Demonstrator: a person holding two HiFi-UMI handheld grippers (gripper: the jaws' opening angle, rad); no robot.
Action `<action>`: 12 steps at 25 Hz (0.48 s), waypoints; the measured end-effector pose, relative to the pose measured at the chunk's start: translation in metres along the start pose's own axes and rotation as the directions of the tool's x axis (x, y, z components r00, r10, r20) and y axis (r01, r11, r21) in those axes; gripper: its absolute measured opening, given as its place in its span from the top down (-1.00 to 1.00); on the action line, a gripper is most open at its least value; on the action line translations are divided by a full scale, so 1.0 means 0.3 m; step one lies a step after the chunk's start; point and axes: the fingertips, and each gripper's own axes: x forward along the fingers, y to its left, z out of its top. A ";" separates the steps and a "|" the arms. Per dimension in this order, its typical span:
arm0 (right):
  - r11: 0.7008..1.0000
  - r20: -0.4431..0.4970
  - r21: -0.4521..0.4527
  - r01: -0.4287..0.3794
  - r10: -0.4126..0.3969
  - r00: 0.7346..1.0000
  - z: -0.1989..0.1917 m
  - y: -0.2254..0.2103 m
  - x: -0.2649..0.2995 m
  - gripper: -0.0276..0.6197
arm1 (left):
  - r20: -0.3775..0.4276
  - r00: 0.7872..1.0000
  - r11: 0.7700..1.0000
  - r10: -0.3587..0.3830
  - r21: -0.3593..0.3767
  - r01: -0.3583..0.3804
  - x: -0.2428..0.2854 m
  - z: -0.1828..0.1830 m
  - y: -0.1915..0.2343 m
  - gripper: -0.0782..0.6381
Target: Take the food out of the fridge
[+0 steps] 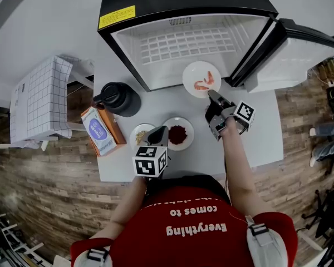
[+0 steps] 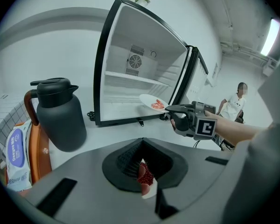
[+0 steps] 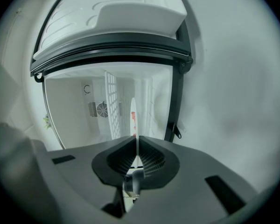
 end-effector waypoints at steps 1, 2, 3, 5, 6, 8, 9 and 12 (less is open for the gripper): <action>1.000 -0.009 -0.012 -0.004 0.004 1.000 -0.015 0.009 -0.013 0.84 | 0.005 1.000 1.000 0.001 0.000 -0.001 -0.006 0.002 0.000 0.76; 1.000 -0.019 -0.022 -0.008 0.008 1.000 -0.032 0.019 -0.025 0.84 | 0.011 1.000 1.000 0.002 0.000 -0.002 -0.013 0.005 -0.001 0.76; 0.999 -0.029 -0.029 -0.014 0.013 1.000 -0.049 0.029 -0.038 0.84 | 0.016 1.000 1.000 0.003 0.001 -0.003 -0.019 0.007 -0.002 0.76; 0.999 -0.052 -0.039 -0.026 0.024 0.998 -0.088 0.047 -0.064 0.84 | 0.026 1.000 1.000 0.005 0.001 -0.005 -0.031 0.010 -0.005 0.76; 0.999 -0.064 -0.042 -0.033 0.030 0.997 -0.109 0.055 -0.077 0.84 | 0.032 0.999 1.000 0.006 0.001 -0.006 -0.039 0.011 -0.006 0.76; 0.998 -0.088 -0.048 -0.044 0.040 0.995 -0.152 0.066 -0.105 0.84 | 0.044 0.999 1.000 0.009 0.001 -0.009 -0.055 0.012 -0.010 0.76; 0.998 -0.098 -0.049 -0.047 0.042 0.994 -0.173 0.068 -0.120 0.84 | 0.050 0.999 1.000 0.011 0.002 -0.011 -0.064 0.012 -0.010 0.76; 0.998 -0.127 -0.047 -0.052 0.046 0.991 -0.232 0.069 -0.158 0.84 | 0.066 0.998 1.000 0.019 0.004 -0.019 -0.090 0.012 -0.007 0.76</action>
